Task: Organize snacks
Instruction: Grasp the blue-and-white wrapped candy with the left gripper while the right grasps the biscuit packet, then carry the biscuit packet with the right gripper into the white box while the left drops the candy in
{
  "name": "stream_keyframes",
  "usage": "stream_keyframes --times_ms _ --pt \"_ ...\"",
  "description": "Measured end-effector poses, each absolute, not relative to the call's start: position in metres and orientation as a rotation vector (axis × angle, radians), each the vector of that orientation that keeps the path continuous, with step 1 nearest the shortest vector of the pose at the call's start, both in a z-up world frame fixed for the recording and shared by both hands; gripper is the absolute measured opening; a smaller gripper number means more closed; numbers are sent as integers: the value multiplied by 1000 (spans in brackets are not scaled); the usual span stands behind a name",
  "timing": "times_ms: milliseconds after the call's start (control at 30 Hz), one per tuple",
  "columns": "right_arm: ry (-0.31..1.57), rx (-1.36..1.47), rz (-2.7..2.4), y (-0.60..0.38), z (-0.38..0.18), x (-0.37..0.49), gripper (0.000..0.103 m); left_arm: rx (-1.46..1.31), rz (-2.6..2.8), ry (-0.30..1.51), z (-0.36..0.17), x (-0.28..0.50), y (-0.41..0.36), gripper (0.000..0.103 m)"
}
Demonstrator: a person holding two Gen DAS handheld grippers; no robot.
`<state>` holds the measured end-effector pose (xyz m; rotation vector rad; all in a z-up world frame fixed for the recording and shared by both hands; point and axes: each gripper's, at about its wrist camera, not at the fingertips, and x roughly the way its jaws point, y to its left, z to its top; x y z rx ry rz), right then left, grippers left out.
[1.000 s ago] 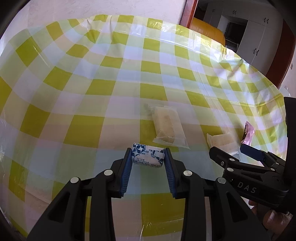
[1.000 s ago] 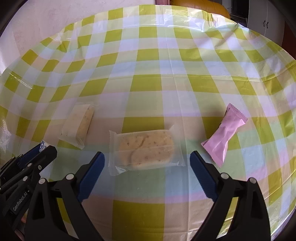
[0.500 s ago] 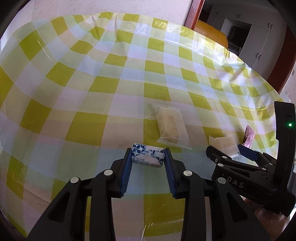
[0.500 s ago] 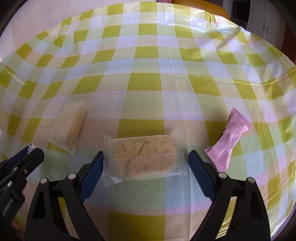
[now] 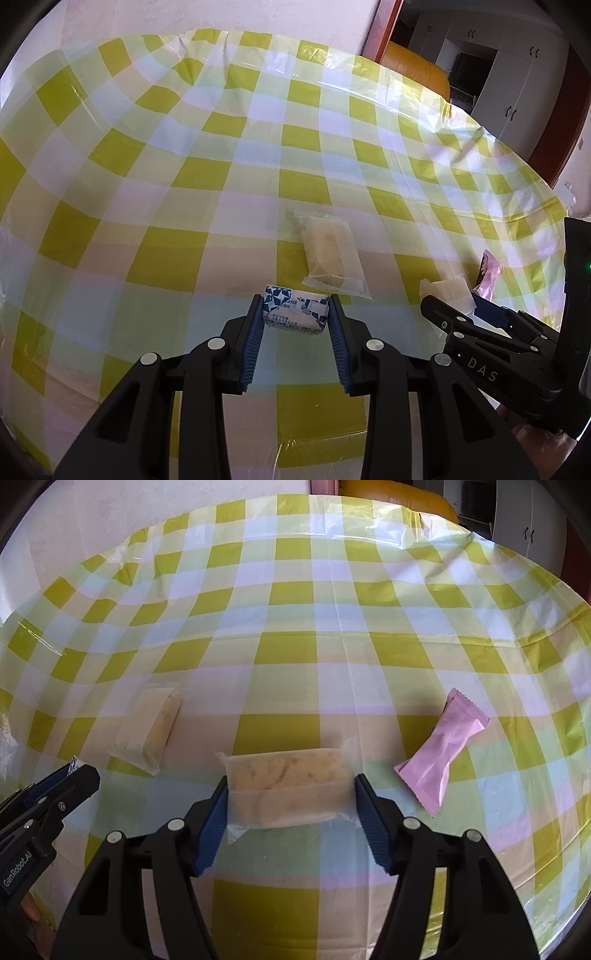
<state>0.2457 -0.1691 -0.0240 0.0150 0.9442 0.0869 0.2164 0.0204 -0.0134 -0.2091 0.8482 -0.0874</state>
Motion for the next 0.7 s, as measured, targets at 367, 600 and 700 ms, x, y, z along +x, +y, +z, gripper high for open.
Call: stream_keyframes --times_ms 367,600,700 --pt "796 1 114 -190 26 193 64 -183 -129 818 -1 208 8 34" --pt "677 -106 41 -212 54 144 64 -170 -180 800 13 197 -10 34" --pt "635 -155 -9 -225 62 124 64 -155 -208 792 19 191 -23 34"
